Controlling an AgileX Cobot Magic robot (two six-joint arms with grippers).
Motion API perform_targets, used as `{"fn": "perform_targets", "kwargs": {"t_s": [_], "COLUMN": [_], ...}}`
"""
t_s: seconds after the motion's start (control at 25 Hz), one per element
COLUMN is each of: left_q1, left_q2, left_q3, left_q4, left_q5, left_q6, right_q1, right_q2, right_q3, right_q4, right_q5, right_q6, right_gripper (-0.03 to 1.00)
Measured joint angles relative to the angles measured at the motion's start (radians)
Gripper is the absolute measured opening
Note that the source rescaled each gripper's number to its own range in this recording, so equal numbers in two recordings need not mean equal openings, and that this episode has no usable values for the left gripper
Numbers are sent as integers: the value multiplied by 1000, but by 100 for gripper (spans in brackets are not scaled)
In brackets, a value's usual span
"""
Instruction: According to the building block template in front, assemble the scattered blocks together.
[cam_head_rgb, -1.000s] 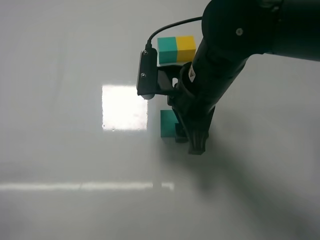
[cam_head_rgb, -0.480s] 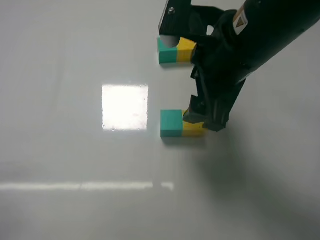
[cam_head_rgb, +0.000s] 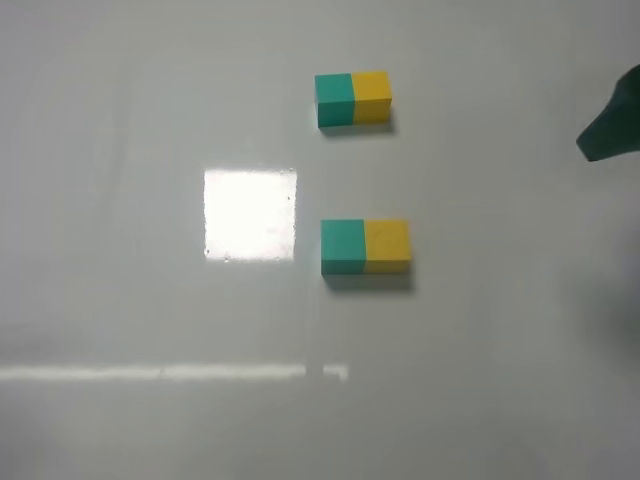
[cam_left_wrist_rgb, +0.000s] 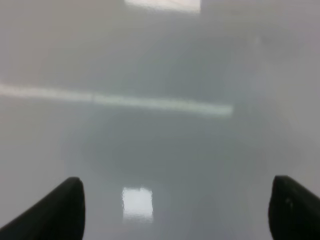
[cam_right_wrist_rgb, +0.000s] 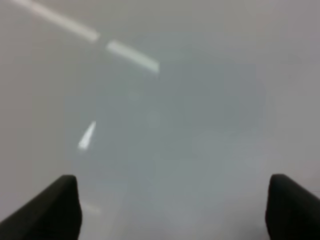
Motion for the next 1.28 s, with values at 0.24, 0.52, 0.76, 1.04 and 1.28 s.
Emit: {"fn": "perform_targets", "kwargs": {"t_s": [0.24,0.52,0.76,1.04,1.28], "left_q1": [0,0,0,0,0], "left_q2": [0,0,0,0,0], "left_q3": [0,0,0,0,0], "left_q4": [1,1,1,1,1], "left_q5": [0,0,0,0,0], "left_q6": [0,0,0,0,0], "right_q1": [-271,-302,-302,-302,-302], "right_q2": [-202,-604,-940,-1145,-1146], "right_q3": [281,674,885,925,926], "right_q4": [51,93,117,123,124], "right_q5": [44,-9,-48,-101,-103], "right_q6": [130,156,181,181,177], "right_gripper": [74,73,73,72,70]}}
